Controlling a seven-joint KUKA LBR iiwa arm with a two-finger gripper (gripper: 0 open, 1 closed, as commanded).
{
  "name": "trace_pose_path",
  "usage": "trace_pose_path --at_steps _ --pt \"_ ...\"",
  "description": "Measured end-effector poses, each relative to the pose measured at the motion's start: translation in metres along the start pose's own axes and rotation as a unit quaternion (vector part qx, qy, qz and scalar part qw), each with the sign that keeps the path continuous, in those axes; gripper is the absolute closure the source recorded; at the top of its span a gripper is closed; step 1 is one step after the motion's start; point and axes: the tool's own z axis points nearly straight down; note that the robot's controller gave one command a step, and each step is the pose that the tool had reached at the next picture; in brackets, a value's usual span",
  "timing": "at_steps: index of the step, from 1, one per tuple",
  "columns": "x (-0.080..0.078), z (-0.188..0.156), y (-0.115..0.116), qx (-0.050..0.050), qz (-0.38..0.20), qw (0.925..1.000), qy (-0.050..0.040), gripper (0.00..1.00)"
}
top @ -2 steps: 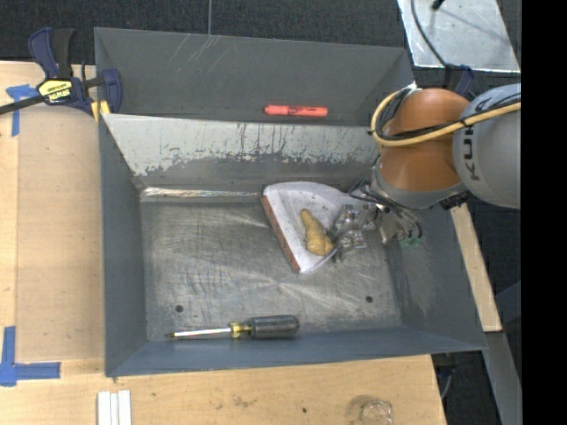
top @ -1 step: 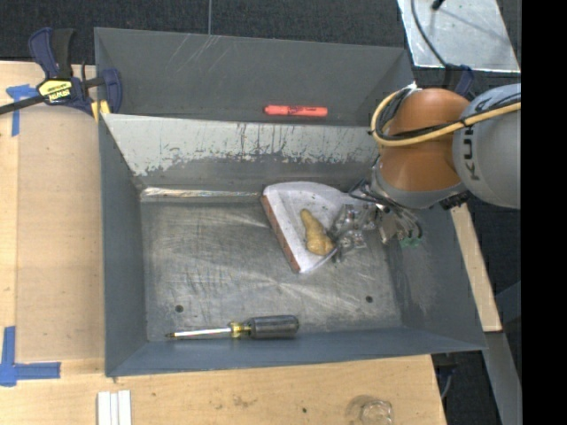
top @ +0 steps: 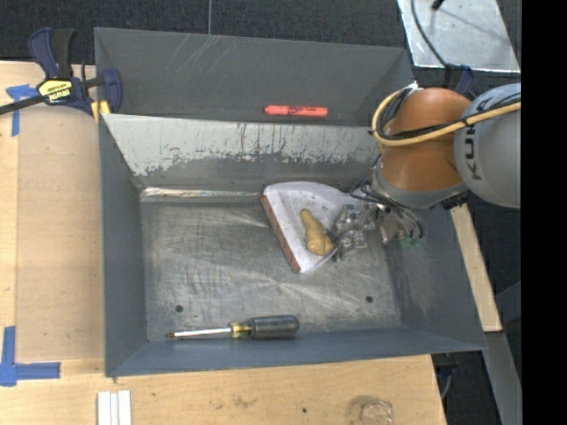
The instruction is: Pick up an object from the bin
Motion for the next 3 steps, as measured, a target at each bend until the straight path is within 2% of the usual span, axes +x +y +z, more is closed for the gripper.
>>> trace_pose_path --at_steps 3 --pt "0.003 -0.052 0.000 0.001 0.001 1.0000 -0.0078 1.00"
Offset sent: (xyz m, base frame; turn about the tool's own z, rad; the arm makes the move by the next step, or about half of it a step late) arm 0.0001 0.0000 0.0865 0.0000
